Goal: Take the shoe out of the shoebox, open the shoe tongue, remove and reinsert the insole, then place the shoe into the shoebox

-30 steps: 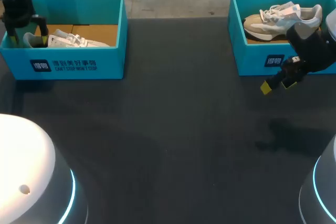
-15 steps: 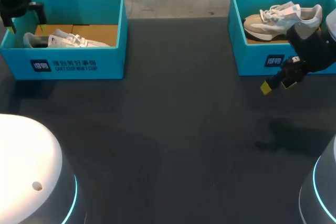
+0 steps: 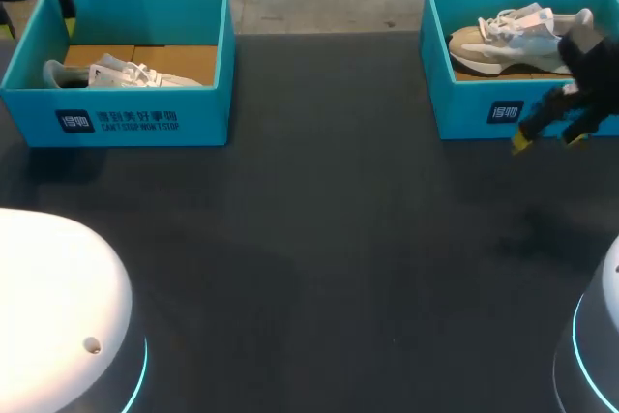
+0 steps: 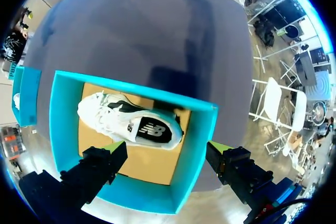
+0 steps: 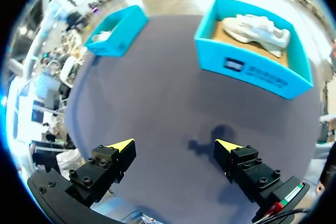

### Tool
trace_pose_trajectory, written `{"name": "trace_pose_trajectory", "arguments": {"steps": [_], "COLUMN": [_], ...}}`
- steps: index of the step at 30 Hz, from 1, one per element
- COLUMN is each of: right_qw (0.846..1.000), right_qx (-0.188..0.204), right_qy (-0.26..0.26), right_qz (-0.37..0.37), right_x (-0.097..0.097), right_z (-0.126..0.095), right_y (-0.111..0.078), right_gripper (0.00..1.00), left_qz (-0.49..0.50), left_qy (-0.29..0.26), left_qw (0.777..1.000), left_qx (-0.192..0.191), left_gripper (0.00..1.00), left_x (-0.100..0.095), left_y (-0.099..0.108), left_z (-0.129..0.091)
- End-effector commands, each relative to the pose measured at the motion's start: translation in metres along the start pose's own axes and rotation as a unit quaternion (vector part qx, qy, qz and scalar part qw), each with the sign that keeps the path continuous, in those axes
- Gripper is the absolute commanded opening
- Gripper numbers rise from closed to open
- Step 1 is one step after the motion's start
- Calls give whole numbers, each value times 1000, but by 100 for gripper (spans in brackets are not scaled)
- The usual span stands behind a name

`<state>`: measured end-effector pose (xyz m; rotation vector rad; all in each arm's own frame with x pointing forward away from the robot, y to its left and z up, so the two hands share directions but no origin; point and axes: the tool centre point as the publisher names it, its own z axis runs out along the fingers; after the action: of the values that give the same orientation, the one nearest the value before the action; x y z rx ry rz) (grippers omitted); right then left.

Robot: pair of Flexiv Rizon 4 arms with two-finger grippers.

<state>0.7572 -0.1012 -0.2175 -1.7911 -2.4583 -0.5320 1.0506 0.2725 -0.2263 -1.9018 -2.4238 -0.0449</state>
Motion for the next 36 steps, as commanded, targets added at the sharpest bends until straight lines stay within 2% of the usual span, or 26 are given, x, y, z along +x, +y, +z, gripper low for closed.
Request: {"name": "trace_pose_trajectory", "arguments": {"steps": [1,4,10,17,19,21,23,27,28,36], "right_qw": [1000,999,997,995,994,995,993,991,991,990], "right_qx": [9,8,-22,-28,-17,-28,-12,-5,-11,24], "right_qy": [-25,-43,-64,-80,-90,-84,-102,-120,-119,-127], "right_qz": [12,22,44,47,51,54,56,60,62,57], "right_x": [-18,-37,-71,-103,-110,-117,-125,-144,-149,-182], "right_z": [-19,-27,-41,-42,-40,-40,-39,-37,-37,-34], "right_y": [17,24,39,67,75,84,94,115,120,162], "right_gripper": [100,100,100,100,100,100,100,100,100,100], "left_qz": [-10,-16,-35,-47,-51,-54,-54,-54,-54,-54], "left_qy": [-3,-9,-19,-22,-25,-27,-27,-27,-27,-27], "left_qw": [1000,1000,999,999,998,998,998,998,998,998], "left_qx": [6,8,8,12,17,20,20,20,20,20], "left_gripper": [100,100,100,100,100,100,100,100,100,100], "left_x": [2,2,-3,-19,-24,-29,-29,-29,-29,-29], "left_y": [0,-2,-1,4,6,10,10,10,10,10], "left_z": [-13,-20,-32,-38,-40,-42,-42,-42,-42,-42]}}
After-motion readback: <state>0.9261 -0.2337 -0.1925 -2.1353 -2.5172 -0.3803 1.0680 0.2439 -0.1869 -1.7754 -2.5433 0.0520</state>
